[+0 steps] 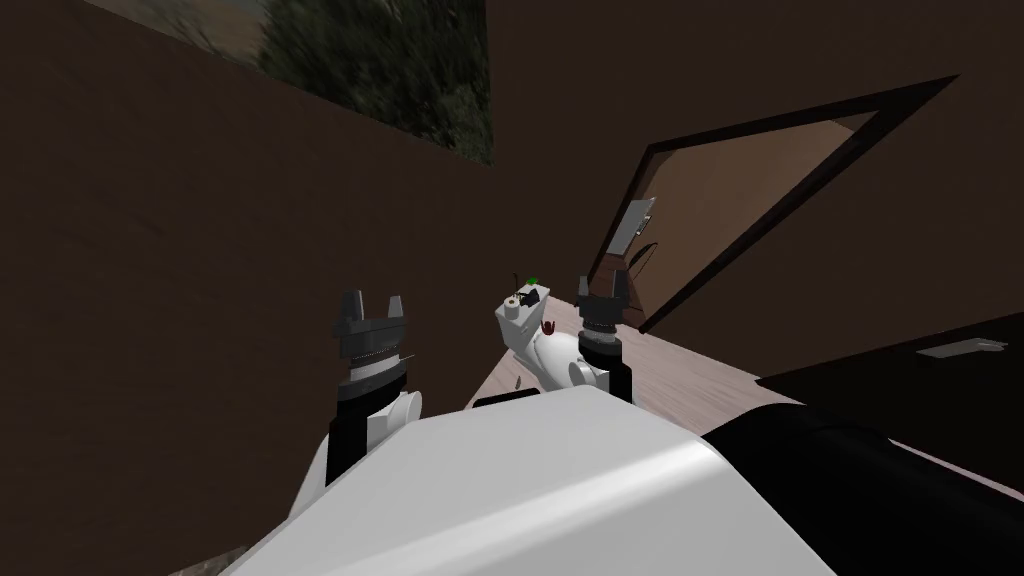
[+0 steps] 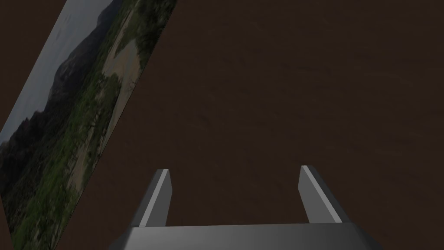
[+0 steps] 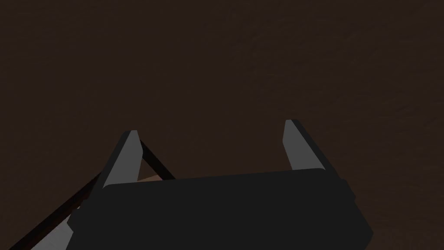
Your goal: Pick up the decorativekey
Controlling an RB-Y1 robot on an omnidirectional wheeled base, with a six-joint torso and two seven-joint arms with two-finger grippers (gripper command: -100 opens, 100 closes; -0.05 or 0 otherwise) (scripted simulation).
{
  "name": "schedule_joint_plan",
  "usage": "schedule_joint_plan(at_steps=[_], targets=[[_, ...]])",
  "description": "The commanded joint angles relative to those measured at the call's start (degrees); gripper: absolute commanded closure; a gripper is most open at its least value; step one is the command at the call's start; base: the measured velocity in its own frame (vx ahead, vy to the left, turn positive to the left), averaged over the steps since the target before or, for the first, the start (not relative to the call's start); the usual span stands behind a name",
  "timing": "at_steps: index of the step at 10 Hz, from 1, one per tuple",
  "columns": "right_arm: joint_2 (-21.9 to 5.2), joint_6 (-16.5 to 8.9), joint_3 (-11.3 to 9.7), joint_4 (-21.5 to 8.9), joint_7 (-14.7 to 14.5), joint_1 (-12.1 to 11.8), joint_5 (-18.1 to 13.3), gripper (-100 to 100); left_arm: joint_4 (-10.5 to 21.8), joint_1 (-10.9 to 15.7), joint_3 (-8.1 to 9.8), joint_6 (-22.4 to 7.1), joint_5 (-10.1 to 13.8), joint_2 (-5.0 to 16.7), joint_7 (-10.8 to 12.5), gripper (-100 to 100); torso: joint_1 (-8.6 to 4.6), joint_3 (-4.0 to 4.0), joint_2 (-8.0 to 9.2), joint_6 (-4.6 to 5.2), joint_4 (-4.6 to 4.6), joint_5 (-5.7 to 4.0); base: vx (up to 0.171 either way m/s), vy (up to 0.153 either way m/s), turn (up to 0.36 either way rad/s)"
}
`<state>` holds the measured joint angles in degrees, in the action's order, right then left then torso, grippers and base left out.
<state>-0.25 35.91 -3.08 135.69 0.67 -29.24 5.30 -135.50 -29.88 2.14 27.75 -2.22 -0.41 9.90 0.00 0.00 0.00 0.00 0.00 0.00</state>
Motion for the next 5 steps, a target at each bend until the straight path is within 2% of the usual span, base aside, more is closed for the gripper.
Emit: schedule_joint_plan(at_steps=[1, 5], targets=[[-1.6, -0.1, -0.2, -0.3, 0.2, -0.2, 0.0, -100, 0.0, 0.0, 0.0, 0.0, 0.0, 0.0, 0.0, 0, 0.0, 0.0, 0.0, 0.0, 0.0, 0.0, -0.008, -0.005, 0.034], [-8.2, -0.5, -1.6, -2.5, 1.3, -1.2, -0.2, -100, 0.0, 0.0, 0.0, 0.0, 0.0, 0.0, 0.0, 0, -0.08, 0.06, 0.11, -0.01, 0.02, -0.02, -0.028, -0.016, 0.08]])
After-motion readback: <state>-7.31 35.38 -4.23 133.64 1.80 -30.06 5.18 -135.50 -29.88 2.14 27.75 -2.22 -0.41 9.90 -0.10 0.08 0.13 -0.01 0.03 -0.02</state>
